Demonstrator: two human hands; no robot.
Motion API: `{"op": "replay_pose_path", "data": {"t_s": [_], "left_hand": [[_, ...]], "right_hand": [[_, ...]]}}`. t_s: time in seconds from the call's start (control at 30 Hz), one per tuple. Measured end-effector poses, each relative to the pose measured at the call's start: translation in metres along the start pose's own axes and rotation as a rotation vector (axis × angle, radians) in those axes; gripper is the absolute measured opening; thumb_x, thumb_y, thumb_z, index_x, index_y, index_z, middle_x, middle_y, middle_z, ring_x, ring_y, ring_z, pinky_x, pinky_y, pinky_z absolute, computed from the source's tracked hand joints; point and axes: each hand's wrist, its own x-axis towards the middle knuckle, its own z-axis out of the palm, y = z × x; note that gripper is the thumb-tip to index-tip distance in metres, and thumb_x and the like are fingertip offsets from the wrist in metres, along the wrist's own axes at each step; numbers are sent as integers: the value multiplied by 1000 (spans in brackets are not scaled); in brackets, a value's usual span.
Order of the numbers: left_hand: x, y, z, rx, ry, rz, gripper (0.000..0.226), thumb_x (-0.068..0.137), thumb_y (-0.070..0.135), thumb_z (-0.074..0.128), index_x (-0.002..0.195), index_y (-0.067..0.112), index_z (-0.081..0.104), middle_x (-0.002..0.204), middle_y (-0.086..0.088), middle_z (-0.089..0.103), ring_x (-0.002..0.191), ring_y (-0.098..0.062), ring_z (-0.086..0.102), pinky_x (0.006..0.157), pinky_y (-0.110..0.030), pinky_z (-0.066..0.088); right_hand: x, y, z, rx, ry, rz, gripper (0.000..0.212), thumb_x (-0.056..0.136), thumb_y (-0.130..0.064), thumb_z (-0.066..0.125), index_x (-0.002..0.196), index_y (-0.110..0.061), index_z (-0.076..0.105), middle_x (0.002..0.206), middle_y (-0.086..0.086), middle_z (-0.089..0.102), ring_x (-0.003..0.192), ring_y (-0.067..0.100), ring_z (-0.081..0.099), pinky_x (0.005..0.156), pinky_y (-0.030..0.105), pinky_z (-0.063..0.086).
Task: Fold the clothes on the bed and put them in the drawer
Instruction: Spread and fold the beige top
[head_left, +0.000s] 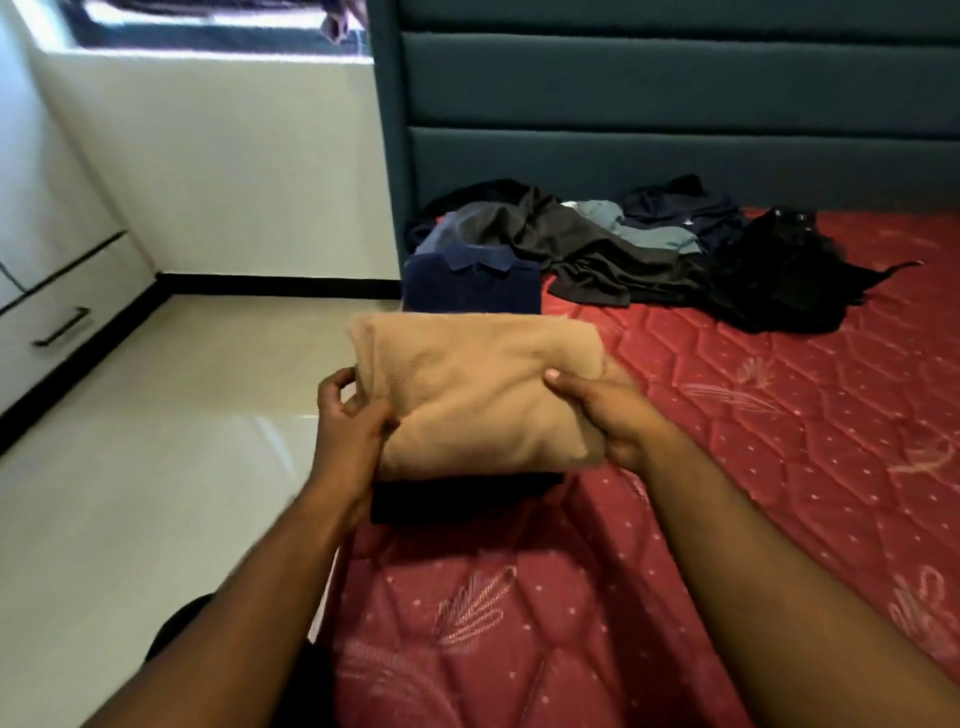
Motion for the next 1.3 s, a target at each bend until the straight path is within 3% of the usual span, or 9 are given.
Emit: {"op": "replay_pose_path", "data": {"t_s": [0.1, 0.17, 0.3, 0.37, 0.5, 0.63, 0.93, 1.07, 1.3], "left_hand": [[21, -26, -13, 634, 114, 103, 87, 83, 30, 64, 152, 33, 11, 159, -7, 19, 139, -35, 30, 107, -52, 35], [28, -40, 2, 986, 46, 345, 78, 95, 45, 49, 154, 36, -2, 164, 2, -1, 149, -30, 3, 114, -57, 17], [41, -70, 19, 1393, -210, 345, 63, 93, 66, 2, 151, 44, -12, 162, 11, -18, 149, -24, -18, 113, -68, 5], [44, -66, 21, 1463, -185, 329, 63, 93, 64, 1, 151, 44, -11, 162, 9, -18, 148, -28, -20, 108, -71, -7], [52, -46, 40, 1410, -35, 640, 63, 92, 50, 6, 153, 38, -3, 163, 7, -13, 149, -27, -14, 110, -60, -15], [61, -70, 47, 1472, -269, 506, 59, 100, 53, 6, 154, 35, -6, 163, 8, -10, 150, -23, -11, 117, -56, -10], [55, -45, 49, 1536, -312, 360, 60, 101, 54, 11, 153, 37, -13, 163, 7, -15, 149, -25, -14, 111, -65, -14], [49, -13, 87, 1529, -242, 626, 63, 101, 48, 22, 154, 33, -9, 164, 3, -10, 149, -27, -14, 111, -68, -7], [72, 13, 211, 1411, -357, 727, 71, 100, 46, 33, 155, 26, -8, 164, -3, -5, 149, -26, -14, 111, -64, -11]], "right_hand": [[34, 28, 30, -794, 205, -191, 67, 90, -19, 60, 149, -19, 29, 145, 10, 44, 122, 25, 50, 97, 33, 43], [43, 46, 43, -1078, 135, -393, 62, 93, -41, 47, 150, -29, 27, 154, 3, 32, 139, 27, 31, 112, 42, 30], [47, 75, 39, -1412, -112, -161, 53, 97, -60, 28, 148, -49, 18, 162, -9, -1, 149, 24, -3, 115, 60, 12], [47, 71, 36, -1522, -71, -212, 55, 96, -62, 25, 148, -49, 15, 162, -8, -3, 149, 27, -7, 113, 64, 3], [55, 65, 45, -1591, -36, -550, 64, 92, -61, 9, 151, -39, 19, 163, -5, 6, 149, 28, 0, 113, 59, -2], [61, 89, 39, -1495, -203, -252, 54, 96, -64, 12, 147, -54, 0, 161, -16, -4, 149, 18, -7, 115, 59, -4], [55, 53, 5, -1568, -224, -53, 57, 97, -63, 20, 149, -49, 5, 160, -18, -10, 149, 28, -10, 110, 67, -6], [51, 21, -20, -1621, -104, -208, 57, 99, -56, 25, 152, -40, 11, 163, -7, -3, 149, 27, -4, 114, 62, 2], [81, -20, -97, -1652, -27, -141, 57, 98, -56, 33, 148, -29, 30, 160, 1, 17, 148, 26, 11, 115, 56, 16]]}}
